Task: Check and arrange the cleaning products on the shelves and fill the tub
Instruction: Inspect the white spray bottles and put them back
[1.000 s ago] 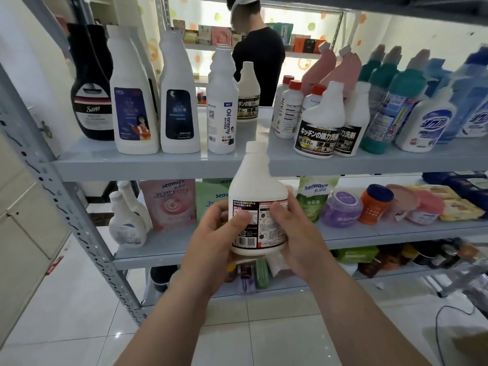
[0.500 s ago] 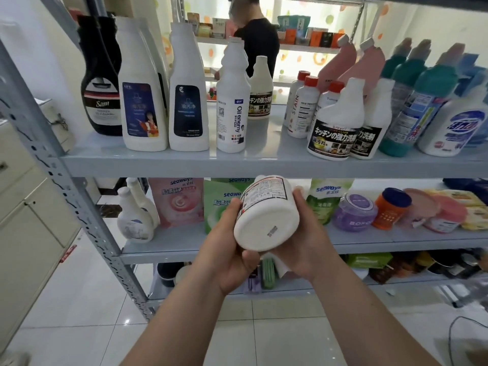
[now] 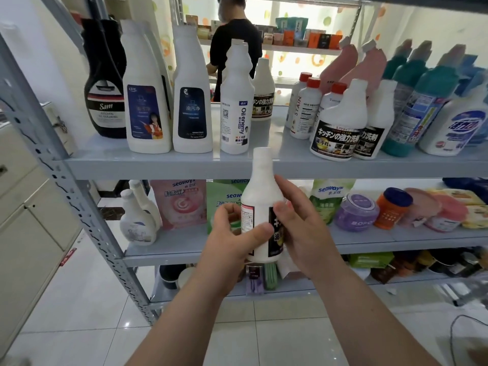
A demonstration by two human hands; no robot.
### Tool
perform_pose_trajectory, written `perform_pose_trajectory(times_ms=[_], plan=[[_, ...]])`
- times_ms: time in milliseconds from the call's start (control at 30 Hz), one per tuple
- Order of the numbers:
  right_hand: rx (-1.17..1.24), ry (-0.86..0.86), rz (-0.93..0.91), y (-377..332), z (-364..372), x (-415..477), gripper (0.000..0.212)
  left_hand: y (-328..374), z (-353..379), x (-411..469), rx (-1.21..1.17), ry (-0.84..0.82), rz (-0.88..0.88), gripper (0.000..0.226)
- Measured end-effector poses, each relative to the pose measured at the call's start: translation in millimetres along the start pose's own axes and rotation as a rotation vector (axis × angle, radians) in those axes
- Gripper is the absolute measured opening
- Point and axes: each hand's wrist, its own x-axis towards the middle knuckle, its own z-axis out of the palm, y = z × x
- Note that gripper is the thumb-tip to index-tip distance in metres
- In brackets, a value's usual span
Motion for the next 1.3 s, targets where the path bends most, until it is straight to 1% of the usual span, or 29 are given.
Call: perform_pose_trajectory(times_ms=[100, 133, 233, 267, 300, 367, 433, 500, 567, 633, 700, 833, 867, 967, 1033, 1100, 1133, 1200, 1267, 1300], plan=[[0.103, -0.031, -0.013, 1, 1, 1, 0.050, -4, -7, -3, 0.062, -0.057, 0.092, 0.077], [0.109, -0.035, -0.013, 1, 1, 2, 0.048, -4, -10, -5, 0.100, -0.073, 0.124, 0.075], [0.057, -0.023, -0.030, -2, 5, 3, 0.050, -5, -19, -6, 0.259, -0.071, 0.208, 0.064], [0.034, -0.021, -0.037, -3, 5, 4, 0.050, -4, -21, -7, 0.258, -0.080, 0.208, 0.061], [0.013, -0.023, -0.033, -4, 6, 5, 0.050, -2, -21, -9, 0.195, -0.089, 0.182, 0.057], [-0.012, -0.016, -0.012, -4, 6, 6, 0.051, 2, -18, -10, -0.021, -0.105, 0.089, 0.051], [0.002, -0.040, 0.016, -6, 7, 5, 0.051, 6, -16, -10, -0.214, -0.084, -0.025, 0.041], [-0.022, -0.049, 0.002, -8, 11, 1, 0.047, 9, -20, -9, -0.334, -0.049, -0.151, 0.040], [-0.095, -0.042, -0.044, -11, 18, -2, 0.045, 13, -26, -9, -0.403, -0.049, -0.232, 0.037], [-0.183, -0.067, -0.105, -8, 24, -4, 0.045, 18, -26, -14, -0.509, -0.102, -0.276, 0.033], [-0.236, -0.095, -0.115, -3, 31, -5, 0.050, 18, -24, -20, -0.601, -0.116, -0.294, 0.030], [-0.263, -0.141, -0.130, 3, 39, -3, 0.042, 20, -21, -27, -0.698, -0.151, -0.295, 0.022], [-0.255, -0.136, -0.131, 4, 40, -3, 0.042, 19, -23, -25, -0.699, -0.129, -0.287, 0.022], [-0.203, -0.132, -0.080, 4, 41, -3, 0.050, 20, -28, -19, -0.695, -0.169, -0.272, 0.026], [-0.135, -0.159, -0.026, 2, 42, -3, 0.047, 16, -33, -13, -0.645, -0.085, -0.274, 0.033], [-0.087, -0.158, 0.034, 0, 43, -3, 0.045, 16, -37, -9, -0.506, 0.017, -0.221, 0.037], [-0.094, -0.138, 0.044, 1, 43, -2, 0.047, 18, -36, -10, -0.425, 0.034, -0.169, 0.037], [-0.115, -0.051, 0.072, 7, 41, 3, 0.040, 25, -29, -14, -0.306, 0.039, -0.065, 0.025], [0.010, 0.071, 0.157, 11, 42, 6, 0.039, 29, -21, -21, -0.219, 0.048, 0.002, 0.019], [0.119, 0.131, 0.218, 12, 43, 7, 0.045, 29, -18, -24, -0.169, 0.043, 0.033, 0.021]])
